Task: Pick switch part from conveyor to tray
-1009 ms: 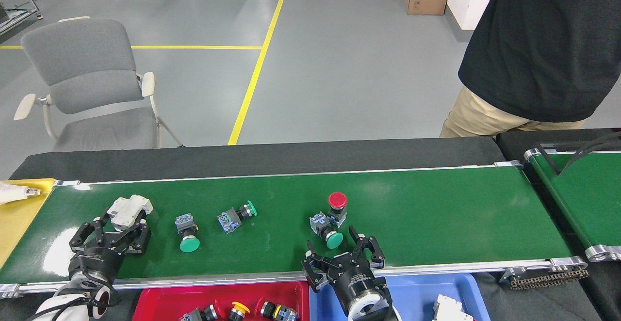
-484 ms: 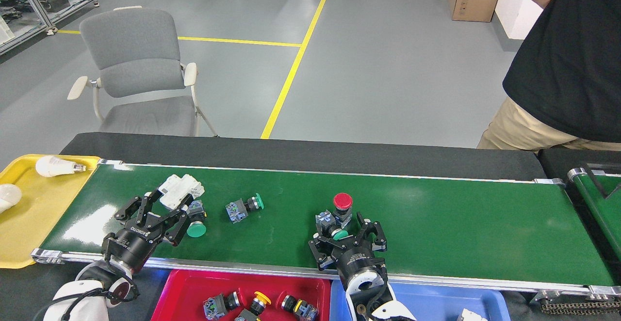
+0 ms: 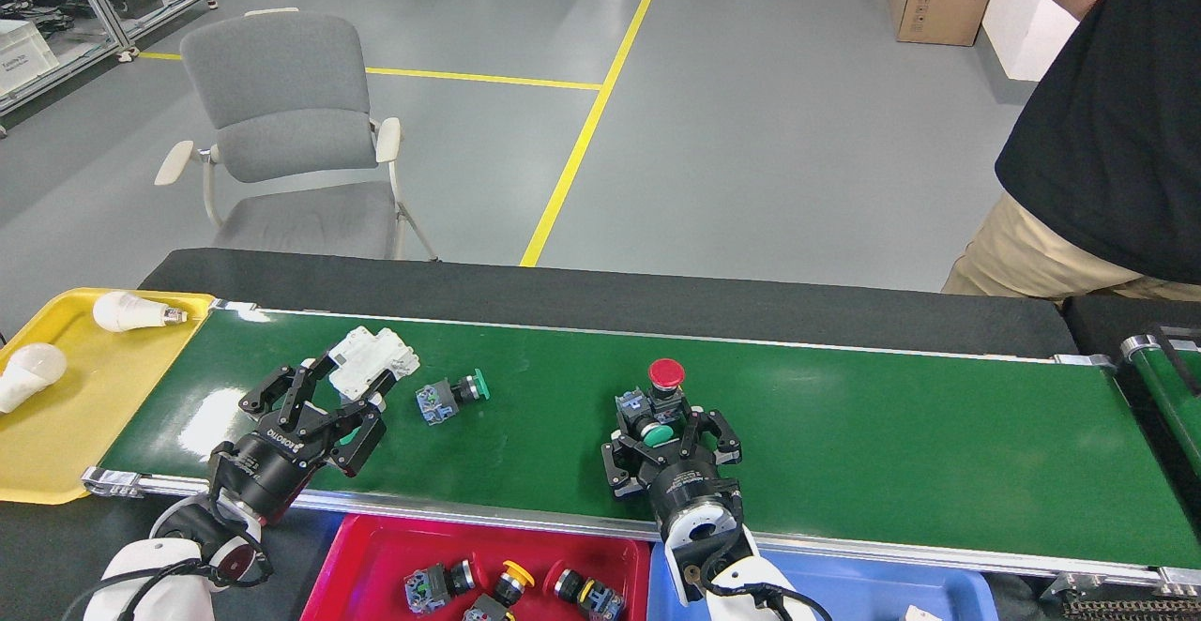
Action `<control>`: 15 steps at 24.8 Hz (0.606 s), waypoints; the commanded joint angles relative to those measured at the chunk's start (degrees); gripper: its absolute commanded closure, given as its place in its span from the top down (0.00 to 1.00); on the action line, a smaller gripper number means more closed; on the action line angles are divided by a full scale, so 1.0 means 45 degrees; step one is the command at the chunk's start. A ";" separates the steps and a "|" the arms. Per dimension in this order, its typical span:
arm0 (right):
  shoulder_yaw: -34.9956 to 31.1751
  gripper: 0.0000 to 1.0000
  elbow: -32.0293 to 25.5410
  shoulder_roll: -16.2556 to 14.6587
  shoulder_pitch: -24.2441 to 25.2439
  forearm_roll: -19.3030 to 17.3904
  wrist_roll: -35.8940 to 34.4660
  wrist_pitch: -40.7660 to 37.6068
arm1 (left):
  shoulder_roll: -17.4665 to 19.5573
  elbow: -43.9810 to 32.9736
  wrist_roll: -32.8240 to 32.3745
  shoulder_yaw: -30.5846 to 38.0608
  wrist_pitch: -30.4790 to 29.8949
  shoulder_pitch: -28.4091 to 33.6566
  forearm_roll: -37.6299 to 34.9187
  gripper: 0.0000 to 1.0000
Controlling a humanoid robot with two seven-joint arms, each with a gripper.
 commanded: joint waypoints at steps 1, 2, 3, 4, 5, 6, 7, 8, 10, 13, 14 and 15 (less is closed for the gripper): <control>0.0884 0.03 -0.1217 -0.0093 0.0459 0.0017 -0.0219 -0.0761 | 0.0028 -0.0728 0.0046 0.0084 -0.0010 0.0110 0.0070 0.11; 0.1372 0.03 -0.1920 -0.0347 0.0810 0.0017 -0.0258 -0.1523 | 0.0028 -0.0982 0.0026 0.0064 -0.0010 0.0227 0.0050 0.11; 0.1606 0.05 -0.2564 -0.0738 0.1064 0.0017 -0.0258 -0.2519 | 0.0009 -0.1217 0.0026 0.0045 -0.0029 0.0325 0.0050 0.11; 0.1665 0.09 -0.3150 -0.1168 0.1299 0.0017 -0.0258 -0.3788 | -0.0050 -0.1432 -0.0091 0.0045 -0.0029 0.0403 0.0031 0.11; 0.1665 0.17 -0.3521 -0.1461 0.1533 0.0017 -0.0258 -0.5019 | -0.0128 -0.1607 -0.0247 0.0045 -0.0029 0.0461 0.0031 0.11; 0.1665 0.39 -0.3658 -0.1539 0.1748 0.0017 -0.0258 -0.6034 | -0.0226 -0.1705 -0.0364 0.0045 -0.0029 0.0481 0.0031 0.11; 0.1665 0.90 -0.3619 -0.1441 0.1884 0.0037 -0.0239 -0.6581 | -0.0284 -0.1764 -0.0384 0.0025 -0.0029 0.0481 0.0031 0.11; 0.1782 1.00 -0.3580 -0.1402 0.1904 0.0037 -0.0239 -0.6601 | -0.0343 -0.1783 -0.0403 0.0025 -0.0049 0.0481 0.0011 0.11; 0.1802 1.00 -0.3580 -0.1402 0.1963 0.0017 -0.0239 -0.6601 | -0.0343 -0.1783 -0.0403 0.0025 -0.0049 0.0481 0.0011 0.11; 0.1665 1.00 -0.3717 -0.1324 0.2099 -0.0022 -0.0239 -0.6601 | -0.0362 -0.1783 -0.0423 0.0025 -0.0049 0.0481 -0.0028 0.11; 0.1626 1.00 -0.3834 -0.1324 0.2138 -0.0022 -0.0239 -0.6581 | -0.0362 -0.1783 -0.0423 0.0025 -0.0029 0.0500 -0.0048 0.11; 0.1509 1.00 -0.4107 -0.1363 0.2236 -0.0041 -0.0239 -0.6542 | -0.0421 -0.1803 -0.0442 0.0005 -0.0029 0.0500 -0.0048 0.11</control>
